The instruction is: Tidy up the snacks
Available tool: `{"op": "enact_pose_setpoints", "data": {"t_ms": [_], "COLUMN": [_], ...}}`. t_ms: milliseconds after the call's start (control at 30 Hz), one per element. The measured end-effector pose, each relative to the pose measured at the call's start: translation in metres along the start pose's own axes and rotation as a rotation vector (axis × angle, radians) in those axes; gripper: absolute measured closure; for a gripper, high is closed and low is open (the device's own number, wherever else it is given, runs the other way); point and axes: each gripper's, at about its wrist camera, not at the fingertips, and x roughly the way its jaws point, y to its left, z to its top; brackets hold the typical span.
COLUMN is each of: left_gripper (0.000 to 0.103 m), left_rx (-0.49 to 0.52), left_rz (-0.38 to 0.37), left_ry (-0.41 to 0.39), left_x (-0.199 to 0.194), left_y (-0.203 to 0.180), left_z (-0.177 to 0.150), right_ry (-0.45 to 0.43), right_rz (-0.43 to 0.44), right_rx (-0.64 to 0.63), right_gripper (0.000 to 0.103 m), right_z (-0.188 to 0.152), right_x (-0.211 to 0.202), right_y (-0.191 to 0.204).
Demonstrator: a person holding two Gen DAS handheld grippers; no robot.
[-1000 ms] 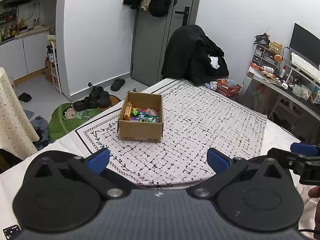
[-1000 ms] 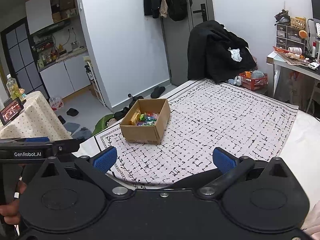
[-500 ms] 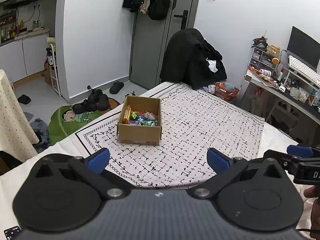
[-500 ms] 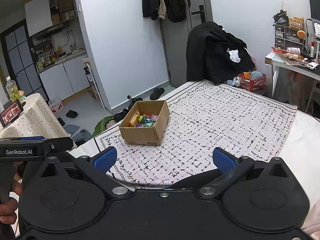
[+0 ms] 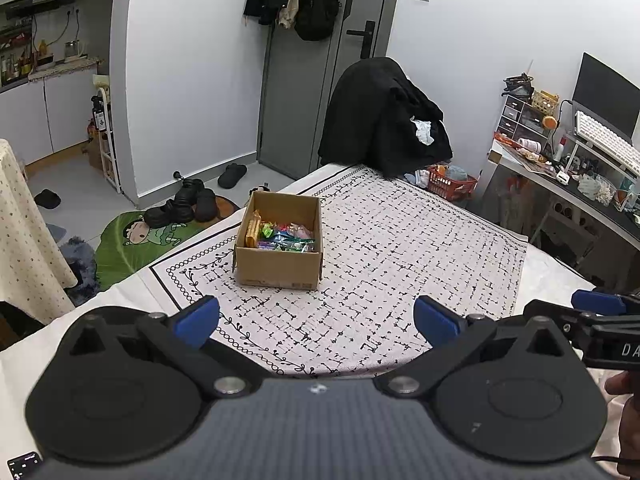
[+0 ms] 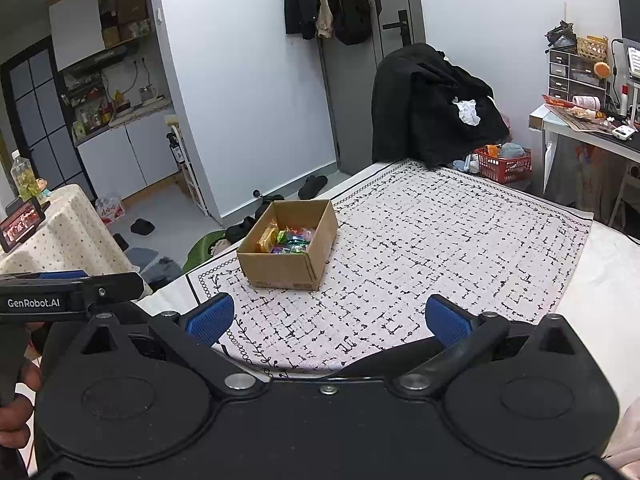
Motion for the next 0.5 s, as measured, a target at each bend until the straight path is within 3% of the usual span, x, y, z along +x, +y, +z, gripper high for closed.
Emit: {"op": "enact_pose_setpoints", "data": {"t_ms": [500], "left_gripper": [0.000], "left_rx": [-0.005], "left_rz": [0.001], "left_ry": [0.004], "left_x": [-0.0009], "left_y": [0.0007], "left_z": [0.0002], "right_ry": [-0.004], "right_rz": [-0.007], "right_rx": [-0.004], "right_gripper": [0.000], "right_z": [-0.0015], "right_x": [-0.0013], "right_y": [0.0018]}}
